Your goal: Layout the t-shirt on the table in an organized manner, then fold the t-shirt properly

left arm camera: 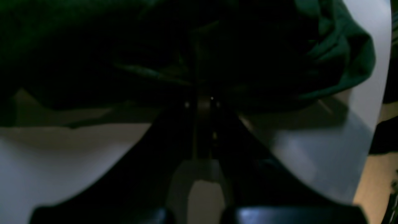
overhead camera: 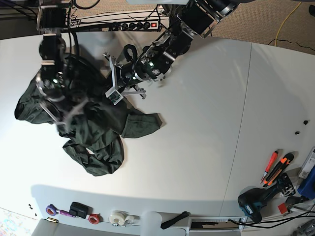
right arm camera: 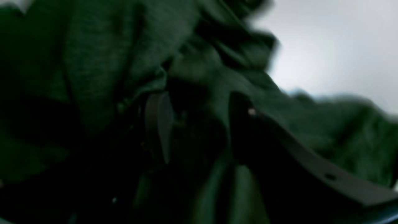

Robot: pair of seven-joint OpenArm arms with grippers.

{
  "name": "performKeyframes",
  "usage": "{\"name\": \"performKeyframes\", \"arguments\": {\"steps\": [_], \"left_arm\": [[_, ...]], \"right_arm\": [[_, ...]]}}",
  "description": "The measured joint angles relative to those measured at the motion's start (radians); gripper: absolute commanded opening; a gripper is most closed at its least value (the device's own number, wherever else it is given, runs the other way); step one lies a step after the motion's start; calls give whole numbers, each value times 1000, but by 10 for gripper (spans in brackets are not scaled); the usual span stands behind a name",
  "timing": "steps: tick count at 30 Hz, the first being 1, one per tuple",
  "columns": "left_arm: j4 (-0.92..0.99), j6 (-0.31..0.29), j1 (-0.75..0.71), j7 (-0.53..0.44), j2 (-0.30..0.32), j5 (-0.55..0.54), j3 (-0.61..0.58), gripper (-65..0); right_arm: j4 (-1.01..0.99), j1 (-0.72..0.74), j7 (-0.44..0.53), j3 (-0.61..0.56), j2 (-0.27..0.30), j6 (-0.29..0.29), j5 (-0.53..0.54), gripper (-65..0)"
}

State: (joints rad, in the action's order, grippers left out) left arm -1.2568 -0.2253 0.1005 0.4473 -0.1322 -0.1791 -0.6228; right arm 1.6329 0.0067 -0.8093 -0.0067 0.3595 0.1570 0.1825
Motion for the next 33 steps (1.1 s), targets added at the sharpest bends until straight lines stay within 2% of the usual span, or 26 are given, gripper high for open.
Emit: {"name": "performKeyframes", "arguments": {"steps": [4, 8, 10, 16, 24, 27, 29, 30, 33], "left_arm": [[-7, -4, -3, 24, 0, 0, 0, -650], [-52, -56, -35, 58, 2, 4, 0, -650], [-98, -56, -60, 79, 10, 3, -1, -650], [-291, -56, -143, 87, 87, 4, 1, -650], [-483, -56, -244, 103, 196, 4, 0, -650], [-492, -59, -263, 106, 212, 3, 0, -650], [-492, -56, -257, 121, 213, 13, 0, -650], [-492, -56, -255, 121, 212, 25, 0, -635], [-493, -56, -249, 121, 212, 60, 0, -487]], "right_arm": [[-86, 99, 7, -73, 1, 0, -29, -365], [-252, 185, 13, -98, 0, 2, -32, -365], [-346, 229, 56, -97, 2, 2, -34, -365], [-586, 362, 153, -92, 4, -3, -72, -365], [-626, 426, 110, -94, 3, -23, -80, -365], [-629, 438, 99, -95, 3, -27, -81, -365], [-631, 452, 63, -95, 2, -62, -81, -364], [-630, 461, 42, -95, 3, -87, -81, -364], [-554, 461, 26, -67, 5, -91, -93, -364]]}}
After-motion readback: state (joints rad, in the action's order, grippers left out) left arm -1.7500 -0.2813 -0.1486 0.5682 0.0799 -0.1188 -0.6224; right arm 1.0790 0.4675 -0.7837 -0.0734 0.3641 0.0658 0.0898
